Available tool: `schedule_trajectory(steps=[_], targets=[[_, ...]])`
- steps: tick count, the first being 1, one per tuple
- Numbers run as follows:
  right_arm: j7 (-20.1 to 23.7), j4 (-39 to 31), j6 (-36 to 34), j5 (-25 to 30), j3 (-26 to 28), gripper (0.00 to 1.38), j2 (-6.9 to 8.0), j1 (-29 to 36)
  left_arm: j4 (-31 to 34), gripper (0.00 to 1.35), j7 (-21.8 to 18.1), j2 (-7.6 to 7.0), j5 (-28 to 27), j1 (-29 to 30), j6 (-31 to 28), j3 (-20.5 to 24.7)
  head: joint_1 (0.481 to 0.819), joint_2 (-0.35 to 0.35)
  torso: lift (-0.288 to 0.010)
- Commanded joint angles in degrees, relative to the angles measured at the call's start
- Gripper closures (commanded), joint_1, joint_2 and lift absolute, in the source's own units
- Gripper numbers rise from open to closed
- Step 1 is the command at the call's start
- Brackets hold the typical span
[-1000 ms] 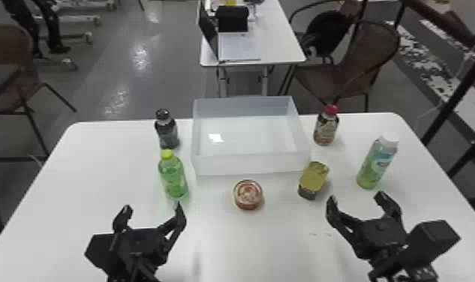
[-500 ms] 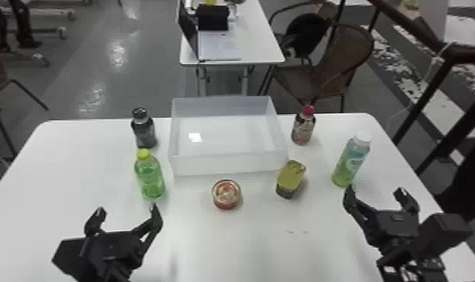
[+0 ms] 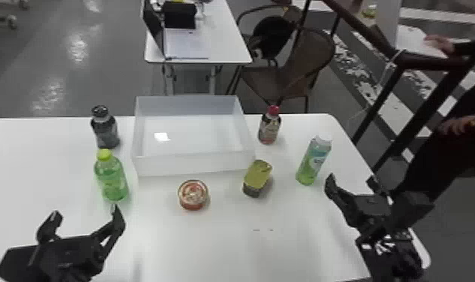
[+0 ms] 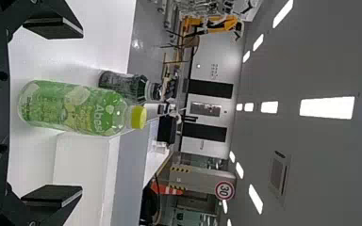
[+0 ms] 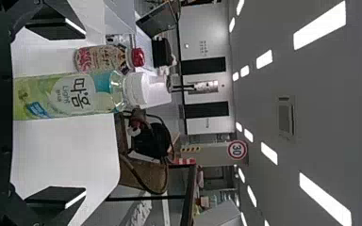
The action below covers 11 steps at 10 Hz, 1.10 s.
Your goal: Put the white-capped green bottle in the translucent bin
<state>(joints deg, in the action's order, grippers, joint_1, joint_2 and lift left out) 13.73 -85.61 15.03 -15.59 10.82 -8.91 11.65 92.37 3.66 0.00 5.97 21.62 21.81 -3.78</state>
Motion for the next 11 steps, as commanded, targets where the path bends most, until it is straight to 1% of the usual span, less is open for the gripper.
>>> schedule_trajectory(steps=[1,2,4,5,6,7,8,10,11], targets=[[3.49,3.00,-2.72,0.65,0.08,0.12,-2.34,-4.53,0.00,0.13,0.03,0.15,0.00,0.00,-0.01,-0.09,0.695,-0.159,-0.077],[5.34,3.61,-4.57,1.18,0.08,0.12,-3.22,-6.20,0.00,0.13,0.03,0.15,0.18,0.00,-0.01,-0.09,0.695,-0.156,-0.077],[5.78,4.67,-5.98,2.93,0.34,0.12,-3.31,-8.49,0.00,0.13,-0.05,0.15,0.44,0.26,0.08,0.09,0.695,-0.153,-0.077],[7.10,5.90,-6.85,3.73,0.78,0.12,-3.39,-10.42,0.00,0.14,0.03,0.15,0.44,0.44,0.16,0.09,0.695,-0.153,-0.077],[10.79,7.65,-8.35,5.75,1.48,0.12,-3.39,-13.76,0.00,0.15,0.03,0.15,0.53,0.44,0.16,0.09,0.695,-0.151,-0.077],[13.60,9.41,-9.14,7.15,1.57,0.12,-3.48,-16.57,0.00,0.15,0.03,0.15,0.53,0.44,0.16,0.00,0.695,-0.146,-0.077],[15.27,11.17,-9.49,8.47,1.48,0.12,-3.48,-18.68,0.00,0.15,-0.05,0.15,0.53,0.44,0.16,-0.09,0.695,-0.138,-0.077],[15.62,13.54,-9.49,9.70,1.48,0.12,-3.22,-20.70,0.00,0.15,0.03,0.15,0.71,0.53,0.08,-0.09,0.695,-0.130,-0.077],[16.94,16.09,-9.49,10.23,1.48,0.12,-3.31,-22.20,0.00,0.15,0.03,0.15,0.79,0.70,0.08,-0.09,0.695,-0.129,-0.077]])
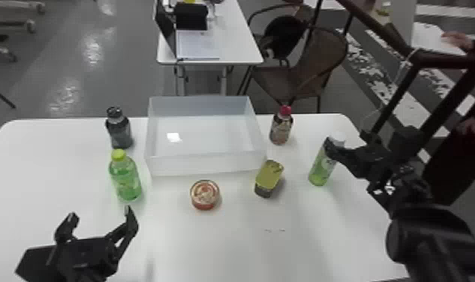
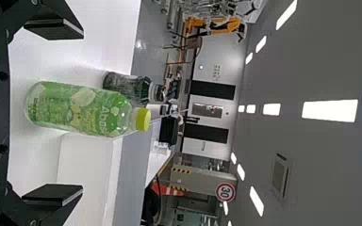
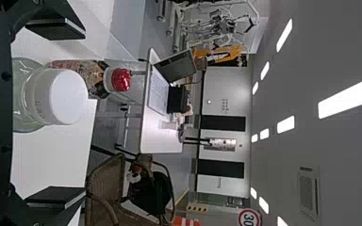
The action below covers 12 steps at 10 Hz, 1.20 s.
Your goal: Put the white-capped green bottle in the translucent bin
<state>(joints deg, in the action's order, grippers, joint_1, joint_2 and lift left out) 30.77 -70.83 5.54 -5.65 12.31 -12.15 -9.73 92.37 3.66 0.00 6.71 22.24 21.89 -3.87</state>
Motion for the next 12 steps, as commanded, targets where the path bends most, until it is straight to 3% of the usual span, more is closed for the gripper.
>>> schedule_trajectory(steps=[1,5,7,8,9,10,11,12], targets=[[2.72,5.00,0.00,1.26,0.00,0.12,-0.06,-3.11,0.00,0.15,-0.05,0.15,0.15,0.08,0.00,0.00,0.695,-0.128,-0.077],[4.21,10.98,1.14,2.31,-0.18,0.12,1.34,-4.34,0.00,0.15,0.03,0.15,0.41,0.08,0.00,0.18,0.695,-0.110,-0.077],[4.82,14.32,2.29,2.66,-0.18,0.13,1.34,-5.13,0.00,0.15,0.03,0.15,0.41,0.26,0.09,0.26,0.695,-0.102,-0.077],[4.82,15.37,2.99,2.66,-0.18,0.22,1.43,-5.39,0.00,0.15,-0.05,0.15,0.41,0.17,0.00,0.26,0.695,-0.099,-0.077],[4.82,15.81,3.34,2.75,-0.18,0.44,1.52,-5.48,0.00,0.15,-0.05,0.15,0.50,0.17,0.00,0.26,0.695,-0.099,-0.077],[4.56,16.08,3.43,2.57,-0.18,0.76,1.61,-5.48,0.00,0.15,0.03,0.15,0.59,0.35,0.09,0.35,0.695,-0.099,-0.077],[3.77,15.90,3.69,1.69,-0.18,0.90,1.61,-5.13,-0.09,0.15,-0.05,0.15,0.59,0.26,0.09,0.35,0.695,-0.098,-0.077],[3.68,15.28,3.69,1.34,-0.18,0.90,1.61,-4.78,0.00,0.15,0.03,0.15,0.59,0.26,0.09,0.35,0.695,-0.100,-0.077]])
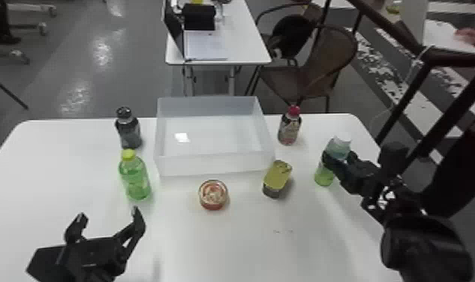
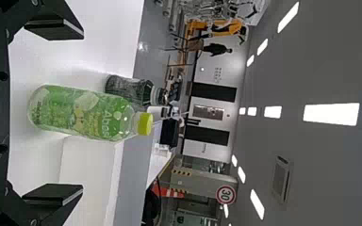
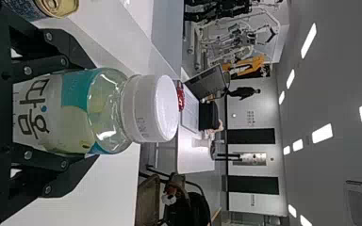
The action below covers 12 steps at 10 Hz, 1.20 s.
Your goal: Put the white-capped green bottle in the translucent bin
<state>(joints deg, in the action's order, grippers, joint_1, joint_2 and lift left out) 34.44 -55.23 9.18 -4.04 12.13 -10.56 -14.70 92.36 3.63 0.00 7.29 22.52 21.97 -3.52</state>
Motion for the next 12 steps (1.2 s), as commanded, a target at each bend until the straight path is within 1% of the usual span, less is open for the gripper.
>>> schedule_trajectory(steps=[1,2,3,4,5,6,7,8,9,10,11,12], targets=[[0.02,-1.55,0.05,-0.62,0.00,0.90,0.10,0.81,-0.08,0.15,-0.03,0.15,-0.08,-0.02,-0.09,0.00,0.695,-0.101,-0.077],[-0.07,-3.48,-0.39,-2.37,0.00,0.90,0.18,1.86,-0.08,0.15,0.06,0.15,-0.08,-0.02,-0.09,0.00,0.695,-0.101,-0.077],[-0.16,-7.09,-1.97,-2.99,0.26,0.90,0.01,3.27,-0.08,0.15,0.06,0.15,-0.08,-0.11,-0.17,0.09,0.695,-0.100,-0.077],[-0.16,-11.48,-4.35,-4.22,0.26,0.90,-0.52,4.77,-0.08,0.15,-0.03,0.15,-0.08,-0.11,-0.26,0.09,0.695,-0.101,-0.077],[-0.51,-16.75,-6.10,-5.71,0.26,0.90,-0.43,6.08,-0.08,0.15,-0.03,0.15,-0.08,-0.11,-0.35,0.09,0.695,-0.104,-0.077],[-0.77,-20.01,-6.28,-7.21,0.18,0.90,0.27,6.17,-0.08,0.15,-0.03,0.15,-0.08,-0.19,-0.44,0.09,0.695,-0.104,-0.077],[-0.86,-20.62,-5.31,-9.58,0.00,0.90,1.68,5.29,-0.08,0.15,0.06,0.15,-0.17,-0.55,-0.70,-0.17,0.695,-0.101,-0.077],[-0.95,-19.92,-3.64,-12.04,-0.88,0.90,3.35,4.33,-0.08,0.15,-0.03,0.15,-0.17,-0.81,-0.96,-0.35,0.695,-0.091,-0.077],[-1.30,-17.90,-2.50,-12.22,-2.72,0.90,4.49,2.30,-0.08,0.15,-0.03,0.15,-0.17,-0.81,-1.14,-0.44,0.695,-0.079,-0.077],[-1.30,-12.97,-0.39,-12.22,-6.15,0.90,4.93,-1.39,-0.08,0.15,0.06,0.15,-0.08,-0.72,-1.14,-0.52,0.695,-0.070,-0.077],[-1.30,-7.79,1.81,-12.04,-9.49,0.90,4.93,-5.78,-0.08,0.15,-0.03,0.09,0.00,-0.98,-1.32,-0.79,0.695,-0.041,-0.077],[-1.30,-3.92,3.56,-12.04,-11.78,0.90,5.02,-8.86,-0.08,0.15,-0.03,0.00,0.09,-1.16,-1.40,-1.05,0.695,-0.012,-0.077]])
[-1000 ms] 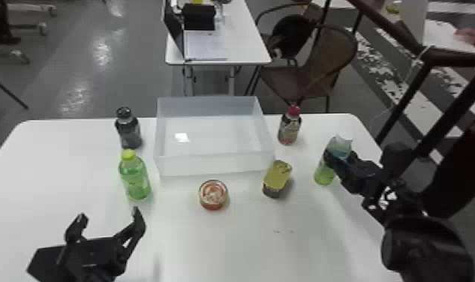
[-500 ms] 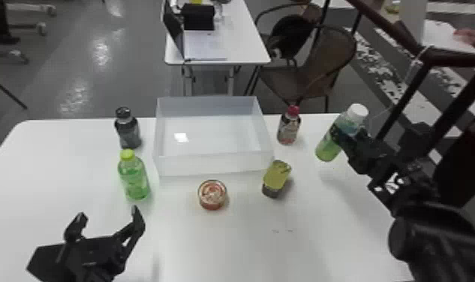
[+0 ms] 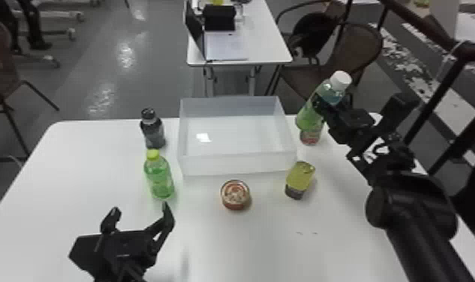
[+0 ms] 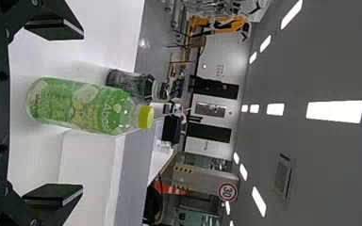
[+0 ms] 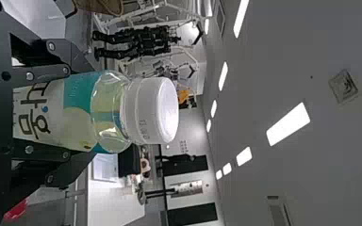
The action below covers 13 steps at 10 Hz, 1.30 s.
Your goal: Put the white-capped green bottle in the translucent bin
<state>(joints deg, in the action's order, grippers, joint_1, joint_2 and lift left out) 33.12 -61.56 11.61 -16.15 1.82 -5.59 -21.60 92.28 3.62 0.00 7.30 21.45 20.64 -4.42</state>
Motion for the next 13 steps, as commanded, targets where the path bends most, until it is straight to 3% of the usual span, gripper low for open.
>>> schedule_trajectory(steps=[1,6,10,13], targets=[[0.01,6.19,2.54,0.06,-3.40,0.90,0.41,-4.77,0.00,0.15,-0.01,0.09,0.00,-0.27,-0.33,-0.15,0.695,0.009,-0.077],[6.16,25.35,11.24,2.79,-6.57,0.90,3.83,-13.38,-0.17,0.15,-0.01,-0.26,0.43,-1.06,-1.56,-1.38,0.695,0.078,-0.077],[6.16,29.83,12.03,3.58,-9.47,0.90,3.83,-13.38,-0.44,0.15,-0.01,-0.18,1.40,-0.62,-1.56,-1.73,0.695,0.097,-0.077],[5.55,29.74,11.59,7.36,-9.47,0.53,3.57,-13.56,-0.44,0.15,-0.01,0.00,1.31,-0.53,-1.74,-1.47,0.695,0.104,-0.077]])
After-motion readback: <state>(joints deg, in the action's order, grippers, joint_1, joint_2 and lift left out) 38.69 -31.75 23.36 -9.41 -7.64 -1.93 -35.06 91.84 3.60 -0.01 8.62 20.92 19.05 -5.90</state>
